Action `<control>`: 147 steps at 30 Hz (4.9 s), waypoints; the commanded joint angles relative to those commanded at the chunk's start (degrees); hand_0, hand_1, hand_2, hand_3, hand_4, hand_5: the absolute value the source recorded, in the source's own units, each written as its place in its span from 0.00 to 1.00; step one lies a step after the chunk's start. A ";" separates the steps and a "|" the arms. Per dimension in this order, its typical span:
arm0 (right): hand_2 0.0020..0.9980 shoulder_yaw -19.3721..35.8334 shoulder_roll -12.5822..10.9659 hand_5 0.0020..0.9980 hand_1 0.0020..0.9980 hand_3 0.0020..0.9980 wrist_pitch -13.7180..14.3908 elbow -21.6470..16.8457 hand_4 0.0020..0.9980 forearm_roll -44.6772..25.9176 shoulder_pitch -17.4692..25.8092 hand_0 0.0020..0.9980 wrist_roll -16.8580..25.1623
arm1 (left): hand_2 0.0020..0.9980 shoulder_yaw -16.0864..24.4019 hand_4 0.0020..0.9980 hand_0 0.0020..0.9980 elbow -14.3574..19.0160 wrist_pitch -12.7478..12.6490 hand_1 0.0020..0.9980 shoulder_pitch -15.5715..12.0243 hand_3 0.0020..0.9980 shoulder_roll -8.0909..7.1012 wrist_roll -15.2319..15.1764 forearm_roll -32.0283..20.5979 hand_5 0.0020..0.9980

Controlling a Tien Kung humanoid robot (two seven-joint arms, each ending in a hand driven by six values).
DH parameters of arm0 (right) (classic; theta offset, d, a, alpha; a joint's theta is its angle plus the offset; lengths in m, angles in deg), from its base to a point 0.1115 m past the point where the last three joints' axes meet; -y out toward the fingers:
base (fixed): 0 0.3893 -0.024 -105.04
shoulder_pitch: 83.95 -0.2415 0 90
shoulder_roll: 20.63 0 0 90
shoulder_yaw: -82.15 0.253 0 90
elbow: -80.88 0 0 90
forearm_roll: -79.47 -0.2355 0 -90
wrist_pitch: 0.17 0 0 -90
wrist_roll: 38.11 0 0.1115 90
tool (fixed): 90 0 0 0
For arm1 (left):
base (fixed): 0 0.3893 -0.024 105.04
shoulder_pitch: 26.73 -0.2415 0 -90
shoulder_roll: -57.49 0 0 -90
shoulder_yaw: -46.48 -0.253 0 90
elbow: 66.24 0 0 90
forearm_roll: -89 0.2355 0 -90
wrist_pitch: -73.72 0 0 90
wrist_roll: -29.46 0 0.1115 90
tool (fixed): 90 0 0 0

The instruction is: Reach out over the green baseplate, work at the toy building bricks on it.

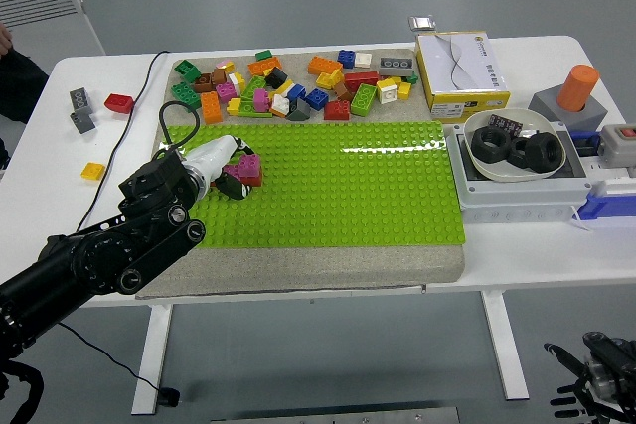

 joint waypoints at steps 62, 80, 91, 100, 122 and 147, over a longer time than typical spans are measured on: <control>0.57 -4.68 -0.94 1.00 0.46 0.78 2.46 -0.75 0.91 -6.64 1.25 0.55 0.00 | 0.90 7.80 0.95 0.99 12.21 -8.15 0.95 -10.30 0.63 -5.13 -3.75 13.27 0.99; 0.58 -4.00 -0.83 1.00 0.46 0.78 2.13 -1.09 0.92 -5.44 0.86 0.55 0.00 | 0.89 7.13 0.94 0.98 11.09 -8.74 0.95 -10.45 0.64 -4.87 -4.55 11.43 0.95; 0.58 -3.66 -0.79 1.00 0.46 0.78 1.92 -1.19 0.92 -4.85 0.69 0.55 0.00 | 0.89 6.30 0.94 0.98 10.35 -8.33 0.94 -10.32 0.64 -4.52 -5.73 9.04 0.93; 0.58 -3.62 -0.72 1.00 0.46 0.78 1.92 -1.24 0.92 -4.72 0.74 0.55 0.00 | 0.89 5.68 0.93 0.98 9.19 -8.39 0.94 -10.22 0.64 -4.14 -5.94 8.40 0.92; 0.58 -4.01 -0.63 1.00 0.46 0.78 2.14 -1.08 0.92 -5.32 0.63 0.55 0.00 | 0.89 4.04 0.91 0.97 6.68 -8.75 0.94 -9.88 0.64 -3.44 -5.81 7.88 0.90; 0.58 -3.65 -0.60 1.00 0.46 0.78 2.13 -1.95 0.92 -5.37 0.70 0.55 0.00 | 0.90 9.49 0.87 0.96 15.81 -8.91 0.94 -13.47 0.66 -5.54 -1.92 11.81 0.54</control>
